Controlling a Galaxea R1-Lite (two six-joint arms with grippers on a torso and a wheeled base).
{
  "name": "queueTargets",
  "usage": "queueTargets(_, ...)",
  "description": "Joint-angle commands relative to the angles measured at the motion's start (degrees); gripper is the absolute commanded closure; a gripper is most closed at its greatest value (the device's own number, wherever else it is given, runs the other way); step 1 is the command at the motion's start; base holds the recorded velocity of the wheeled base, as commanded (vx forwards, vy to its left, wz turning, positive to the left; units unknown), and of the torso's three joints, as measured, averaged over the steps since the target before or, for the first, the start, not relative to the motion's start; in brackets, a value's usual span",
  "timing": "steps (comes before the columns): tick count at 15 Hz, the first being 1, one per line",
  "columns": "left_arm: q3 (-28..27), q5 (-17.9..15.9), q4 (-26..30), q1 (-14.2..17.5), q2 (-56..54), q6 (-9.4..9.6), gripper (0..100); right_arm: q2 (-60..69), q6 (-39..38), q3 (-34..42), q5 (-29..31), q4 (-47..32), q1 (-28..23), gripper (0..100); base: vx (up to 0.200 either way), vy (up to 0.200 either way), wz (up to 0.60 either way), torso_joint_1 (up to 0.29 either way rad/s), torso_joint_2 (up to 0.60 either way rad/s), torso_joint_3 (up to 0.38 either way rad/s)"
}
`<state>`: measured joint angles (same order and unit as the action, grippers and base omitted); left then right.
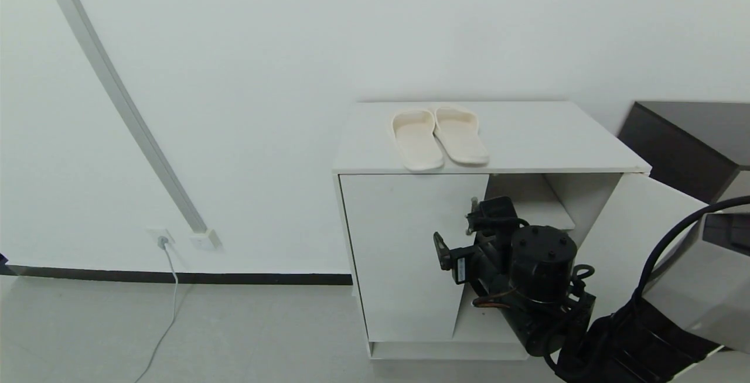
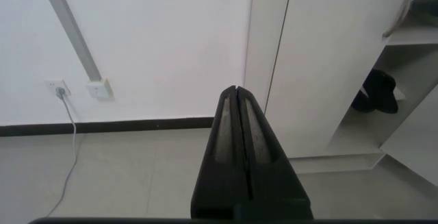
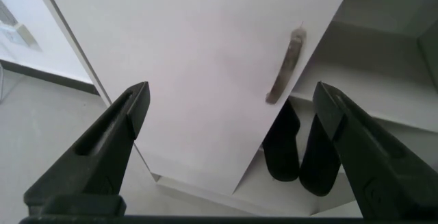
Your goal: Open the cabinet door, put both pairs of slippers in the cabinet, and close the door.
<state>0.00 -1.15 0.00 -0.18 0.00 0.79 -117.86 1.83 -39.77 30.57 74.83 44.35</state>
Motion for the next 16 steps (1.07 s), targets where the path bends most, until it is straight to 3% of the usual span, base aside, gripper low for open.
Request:
queueTargets(1,0.00,0.00,0.00,0.01,0.09,0.00,100,-0.18,0.02,0.04,0.01,0.06,0.04,0,0.000,0.000,0.00,0.237,-0.56,-0.320)
queueTargets(8,0.00,0.00,0.00,0.01,0.09,0.00,100,-1.06,0.02,0.48,0.01,0.23,0.12,0,0.000,0.000,0.00,0.255,-0.57,-0.317)
queueTargets(16,0.00,0.00,0.00,0.01,0.09,0.00,100,-1.32,0.28,0.65,-0.16,0.14,0.12,0,0.000,0.000,0.00,0.162,-0.35,-0.187)
